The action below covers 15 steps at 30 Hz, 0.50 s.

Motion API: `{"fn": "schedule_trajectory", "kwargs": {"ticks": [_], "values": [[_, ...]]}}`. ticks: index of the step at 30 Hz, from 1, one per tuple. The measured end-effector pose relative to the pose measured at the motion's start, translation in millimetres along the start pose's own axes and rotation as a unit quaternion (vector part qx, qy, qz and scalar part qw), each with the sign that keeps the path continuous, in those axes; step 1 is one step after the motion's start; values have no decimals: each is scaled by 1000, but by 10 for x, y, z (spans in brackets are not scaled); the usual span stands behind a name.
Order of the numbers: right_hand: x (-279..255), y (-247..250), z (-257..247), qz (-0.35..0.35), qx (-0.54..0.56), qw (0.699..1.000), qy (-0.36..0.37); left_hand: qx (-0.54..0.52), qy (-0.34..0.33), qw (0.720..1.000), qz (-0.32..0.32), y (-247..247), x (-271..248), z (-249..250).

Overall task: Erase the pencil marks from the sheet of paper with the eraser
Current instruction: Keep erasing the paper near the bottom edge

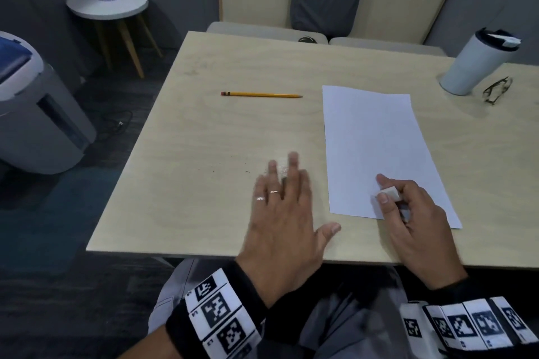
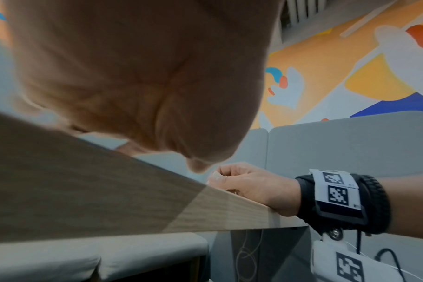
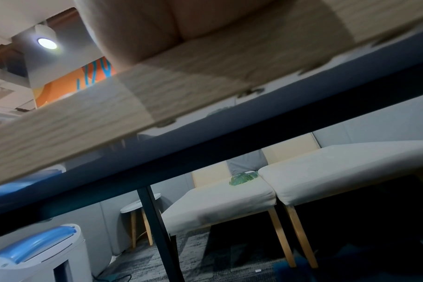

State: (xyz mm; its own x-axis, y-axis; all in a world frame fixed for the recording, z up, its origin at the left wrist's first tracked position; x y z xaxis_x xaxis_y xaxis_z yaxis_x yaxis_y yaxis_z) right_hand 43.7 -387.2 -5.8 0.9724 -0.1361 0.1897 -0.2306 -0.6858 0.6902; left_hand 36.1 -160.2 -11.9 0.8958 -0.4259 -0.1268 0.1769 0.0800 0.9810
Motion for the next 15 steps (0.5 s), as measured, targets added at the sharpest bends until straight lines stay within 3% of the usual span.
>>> {"fn": "schedule_trajectory", "kwargs": {"ticks": [2, 4, 5, 9, 10, 12, 14, 15], "values": [[3, 13, -23, 3, -4, 1000, 4, -25, -135, 990, 27, -58, -28, 225], [3, 19, -39, 5, -8, 1000, 6, -6, -185, 983, 22, -123, -65, 299], [2, 16, -43, 5, -9, 1000, 6, 16, -161, 987, 13, -131, -50, 254], [13, 8, -34, 4, -12, 1000, -2, 66, 53, 996, -31, -13, -3, -64], [16, 9, -24, 4, -9, 1000, -5, 45, 52, 997, -23, -6, -8, -30], [29, 16, -8, 4, -6, 1000, -6, -1, -60, 998, 3, -64, -10, 260], [40, 6, -4, -3, -10, 1000, -4, -14, -187, 982, 11, -165, -76, 604], [44, -1, -2, -4, -11, 1000, -4, -9, -216, 976, 11, -193, -94, 702]]}}
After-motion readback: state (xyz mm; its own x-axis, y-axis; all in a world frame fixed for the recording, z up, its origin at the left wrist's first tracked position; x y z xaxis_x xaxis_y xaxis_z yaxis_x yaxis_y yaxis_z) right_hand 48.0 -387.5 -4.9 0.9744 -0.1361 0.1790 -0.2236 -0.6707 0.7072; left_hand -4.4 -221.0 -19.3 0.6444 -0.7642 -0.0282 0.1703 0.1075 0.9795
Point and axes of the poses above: each hand's wrist, its own x-axis towards the middle knuckle, its own y-axis out of the back of the hand, z = x × y, the point moved 8 cm from there along x, towards the middle knuckle, and after that the axes turned 5 degrees about -y, right-handed, at the moved point
